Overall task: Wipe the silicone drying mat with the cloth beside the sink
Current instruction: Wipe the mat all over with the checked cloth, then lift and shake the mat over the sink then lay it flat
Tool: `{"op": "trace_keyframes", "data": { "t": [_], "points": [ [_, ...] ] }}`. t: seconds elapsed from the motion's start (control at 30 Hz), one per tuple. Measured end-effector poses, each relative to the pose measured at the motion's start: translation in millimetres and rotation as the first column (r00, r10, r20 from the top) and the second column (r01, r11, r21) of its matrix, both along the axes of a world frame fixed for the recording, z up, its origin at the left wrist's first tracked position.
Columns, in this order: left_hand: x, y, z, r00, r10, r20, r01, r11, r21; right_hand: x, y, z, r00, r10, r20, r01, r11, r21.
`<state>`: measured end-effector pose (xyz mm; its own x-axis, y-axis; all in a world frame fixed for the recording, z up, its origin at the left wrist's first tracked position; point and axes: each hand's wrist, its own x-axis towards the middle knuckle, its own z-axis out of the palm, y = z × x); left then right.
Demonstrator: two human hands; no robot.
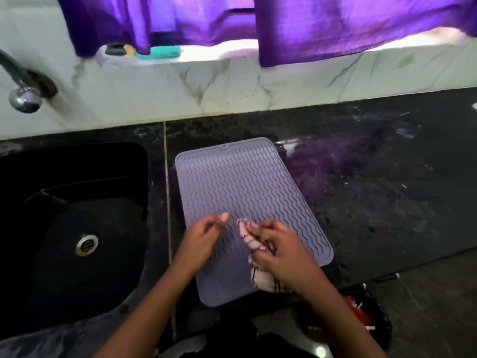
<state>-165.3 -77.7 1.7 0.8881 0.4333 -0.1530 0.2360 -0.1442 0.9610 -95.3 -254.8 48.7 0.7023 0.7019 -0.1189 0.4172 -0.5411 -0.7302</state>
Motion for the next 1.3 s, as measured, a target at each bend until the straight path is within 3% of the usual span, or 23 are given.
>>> {"op": "trace_keyframes", "data": {
  "t": [0.07, 0.13, 0.2, 0.27, 0.37, 0.43, 0.5, 0.53, 0.6, 0.67, 0.7, 0.73, 0.8, 0.87, 0.93, 1.03, 1.1, 1.2, 1.3],
  "points": [
    [32.1, -30.3, 15.0, 0.994, -0.109, -0.012, 0.088, 0.857, -0.507, 26.7, 0.6, 5.4, 0.992, -0.079, 0.098, 0.070, 0.994, 0.089],
    [70.8, -53.0, 22.7, 0.990, -0.138, 0.017, 0.108, 0.684, -0.722, 58.6, -1.2, 8.6, 0.981, -0.111, 0.157, 0.088, 0.985, 0.149],
    [112.0, -66.1, 27.1, 0.991, -0.128, 0.047, 0.115, 0.596, -0.794, 88.6, -6.8, 10.3, 0.978, -0.192, 0.080, 0.166, 0.954, 0.250],
    [151.1, -77.4, 29.3, 0.992, -0.129, 0.009, 0.080, 0.558, -0.826, 124.1, -19.5, 7.2, 0.935, -0.339, -0.103, 0.355, 0.887, 0.296],
    [205.8, -91.7, 23.4, 0.994, -0.092, -0.066, -0.003, 0.557, -0.831, 182.3, -39.9, -2.1, 0.846, -0.443, -0.296, 0.478, 0.877, 0.054],
    [241.6, -101.9, 18.1, 0.993, -0.035, -0.109, -0.069, 0.570, -0.819, 217.4, -50.1, -7.7, 0.787, -0.417, -0.454, 0.506, 0.858, 0.091],
    [274.6, -112.1, 13.5, 0.991, 0.035, -0.128, -0.125, 0.585, -0.801, 246.5, -53.3, -13.3, 0.755, -0.459, -0.469, 0.588, 0.791, 0.171],
    [287.1, -115.4, 11.1, 0.989, 0.073, -0.131, -0.147, 0.630, -0.762, 257.2, -52.9, -17.6, 0.761, -0.516, -0.394, 0.608, 0.778, 0.157],
    [310.5, -118.5, 4.8, 0.978, 0.137, -0.157, -0.202, 0.812, -0.548, 274.1, -51.3, -30.3, 0.822, -0.569, -0.032, 0.565, 0.820, -0.091],
    [319.4, -110.5, 0.9, 0.973, 0.159, -0.166, -0.196, 0.951, -0.238, 277.4, -48.4, -45.9, 0.860, -0.443, 0.252, 0.510, 0.746, -0.430],
    [316.7, -102.0, 2.7, 0.978, 0.165, -0.126, -0.180, 0.977, -0.117, 276.0, -46.7, -49.7, 0.857, -0.394, 0.332, 0.514, 0.694, -0.504],
    [311.2, -88.5, 4.9, 0.980, 0.187, -0.064, -0.188, 0.982, -0.016, 276.1, -42.4, -52.1, 0.842, -0.359, 0.403, 0.531, 0.686, -0.497],
    [293.0, -50.6, 6.8, 0.967, 0.252, 0.026, -0.251, 0.946, 0.205, 278.6, -23.9, -49.7, 0.813, -0.286, 0.507, 0.499, 0.790, -0.356],
    [268.2, 2.7, 4.2, 0.956, 0.291, -0.037, -0.243, 0.858, 0.452, 283.5, 10.6, -44.7, 0.842, -0.163, 0.514, 0.325, 0.914, -0.242],
    [241.6, 64.7, 2.5, 0.909, 0.347, -0.232, -0.117, 0.745, 0.657, 288.6, 56.5, -41.2, 0.897, 0.020, 0.442, 0.095, 0.967, -0.237],
    [202.1, 142.8, -1.5, 0.750, 0.391, -0.533, 0.119, 0.713, 0.691, 297.5, 112.8, -47.3, 0.925, 0.286, 0.252, -0.181, 0.912, -0.368],
    [179.2, 167.7, -7.3, 0.655, 0.354, -0.667, 0.258, 0.725, 0.638, 306.0, 134.3, -53.2, 0.923, 0.335, 0.191, -0.214, 0.858, -0.467],
    [160.5, 175.0, -19.5, 0.682, 0.367, -0.633, 0.304, 0.644, 0.702, 316.5, 146.8, -57.1, 0.906, 0.345, 0.246, -0.156, 0.811, -0.564],
    [156.7, 176.8, -16.5, 0.761, 0.347, -0.548, 0.182, 0.697, 0.694, 317.4, 153.6, -46.7, 0.898, 0.359, 0.253, -0.154, 0.797, -0.585]
  ]
}}
